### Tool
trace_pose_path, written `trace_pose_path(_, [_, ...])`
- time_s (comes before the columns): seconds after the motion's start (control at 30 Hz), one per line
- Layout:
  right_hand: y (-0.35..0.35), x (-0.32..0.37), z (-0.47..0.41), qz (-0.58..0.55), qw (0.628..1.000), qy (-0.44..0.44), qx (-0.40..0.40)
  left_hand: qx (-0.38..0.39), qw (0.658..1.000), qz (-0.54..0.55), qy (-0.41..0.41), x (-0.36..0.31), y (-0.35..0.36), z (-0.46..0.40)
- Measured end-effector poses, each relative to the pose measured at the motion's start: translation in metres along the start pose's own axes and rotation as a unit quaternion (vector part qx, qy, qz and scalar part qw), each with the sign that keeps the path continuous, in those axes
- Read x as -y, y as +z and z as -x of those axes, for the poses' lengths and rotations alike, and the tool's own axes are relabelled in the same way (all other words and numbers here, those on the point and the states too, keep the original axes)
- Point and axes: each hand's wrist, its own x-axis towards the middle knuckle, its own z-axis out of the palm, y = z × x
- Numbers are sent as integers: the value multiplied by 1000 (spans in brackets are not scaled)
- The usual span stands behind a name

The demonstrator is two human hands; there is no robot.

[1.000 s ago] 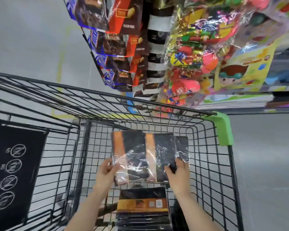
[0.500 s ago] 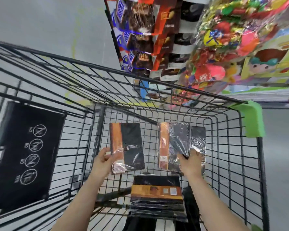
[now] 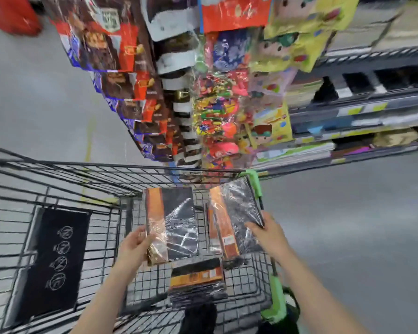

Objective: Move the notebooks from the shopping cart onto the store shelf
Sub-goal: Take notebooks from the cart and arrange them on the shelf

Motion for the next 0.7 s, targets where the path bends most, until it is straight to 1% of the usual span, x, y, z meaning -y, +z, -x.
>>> trace_pose_path(0.1, [-55, -7, 12, -42, 999, 3, -5, -2, 1000, 13, 17, -28, 35, 21])
trace_pose_path(0.2, [-119, -22, 22, -62, 997, -19, -39, 5, 999, 4, 35, -50, 87, 44])
trace_pose_path(0.3, [-188, -51, 22, -62, 995, -41, -69, -3, 997, 45, 58, -70, 158, 67])
trace_pose_path(0.37, [-235, -75, 17, -53, 994, -56, -79, -12, 997, 43, 65, -83, 211, 83])
trace_pose_path(0.47, [-305, -106, 7, -45, 994, -61, -78, -18, 993, 61, 94, -102, 285, 106])
trace_pose_path(0.53, [-348, -124, 8, -28, 995, -70, -69, -24, 993, 55, 101, -111, 330, 114])
trace_pose_path(0.6, [-388, -139, 8, -39, 994, -69, -77, -20, 992, 55, 110, -124, 374, 124])
trace_pose_path(0.7, [-439, -160, 8, -50, 993, -53, -95, 7, 993, 40, 112, -134, 426, 129])
